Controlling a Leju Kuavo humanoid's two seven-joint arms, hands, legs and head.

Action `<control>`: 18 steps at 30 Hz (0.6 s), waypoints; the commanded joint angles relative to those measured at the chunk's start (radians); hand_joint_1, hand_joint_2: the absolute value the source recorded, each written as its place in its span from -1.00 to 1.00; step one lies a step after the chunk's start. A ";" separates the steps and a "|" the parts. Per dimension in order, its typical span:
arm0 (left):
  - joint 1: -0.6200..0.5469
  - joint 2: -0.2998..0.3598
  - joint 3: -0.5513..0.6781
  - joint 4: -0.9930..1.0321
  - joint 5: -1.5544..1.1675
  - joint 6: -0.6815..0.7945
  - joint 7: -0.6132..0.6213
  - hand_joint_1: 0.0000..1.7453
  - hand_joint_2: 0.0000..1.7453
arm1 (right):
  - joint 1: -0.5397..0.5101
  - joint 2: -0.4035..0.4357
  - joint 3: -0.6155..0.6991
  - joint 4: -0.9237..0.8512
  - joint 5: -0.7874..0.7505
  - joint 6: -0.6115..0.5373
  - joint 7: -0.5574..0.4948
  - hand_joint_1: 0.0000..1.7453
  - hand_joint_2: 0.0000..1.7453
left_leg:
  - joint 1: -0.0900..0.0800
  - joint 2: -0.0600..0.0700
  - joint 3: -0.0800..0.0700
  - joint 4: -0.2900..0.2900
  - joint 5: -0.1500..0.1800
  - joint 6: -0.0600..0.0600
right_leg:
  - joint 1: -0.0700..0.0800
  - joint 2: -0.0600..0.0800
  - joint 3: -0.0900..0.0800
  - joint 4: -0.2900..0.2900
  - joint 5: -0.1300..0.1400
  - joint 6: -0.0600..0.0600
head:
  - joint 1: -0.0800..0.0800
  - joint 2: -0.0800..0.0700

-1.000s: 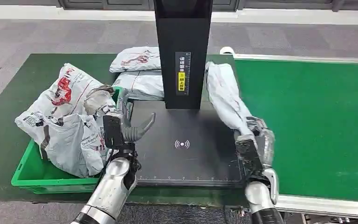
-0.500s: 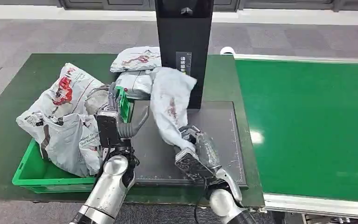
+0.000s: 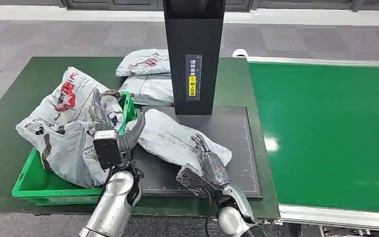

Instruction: Moved the parcel from conveyor to table for the left to box.

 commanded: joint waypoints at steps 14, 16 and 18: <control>-0.205 0.072 -0.374 0.568 -0.468 -0.395 0.254 -1.00 1.00 | 0.023 -0.017 -0.208 -0.070 -0.535 0.091 -0.265 -1.00 -1.00 | -0.002 0.006 0.004 -0.003 0.001 0.001 | -0.001 -0.002 0.003 -0.003 0.001 -0.001 | 0.000 0.000; -0.217 0.081 -0.422 0.589 -0.535 -0.391 0.288 -1.00 1.00 | 0.019 -0.020 -0.207 -0.065 -0.546 0.111 -0.250 -1.00 -1.00 | -0.002 0.004 0.003 -0.001 0.001 0.001 | -0.001 -0.001 0.002 -0.002 0.001 -0.001 | 0.000 0.000; -0.217 0.081 -0.422 0.589 -0.535 -0.391 0.288 -1.00 1.00 | 0.019 -0.020 -0.207 -0.065 -0.546 0.111 -0.250 -1.00 -1.00 | -0.002 0.004 0.003 -0.001 0.001 0.001 | -0.001 -0.001 0.002 -0.002 0.001 -0.001 | 0.000 0.000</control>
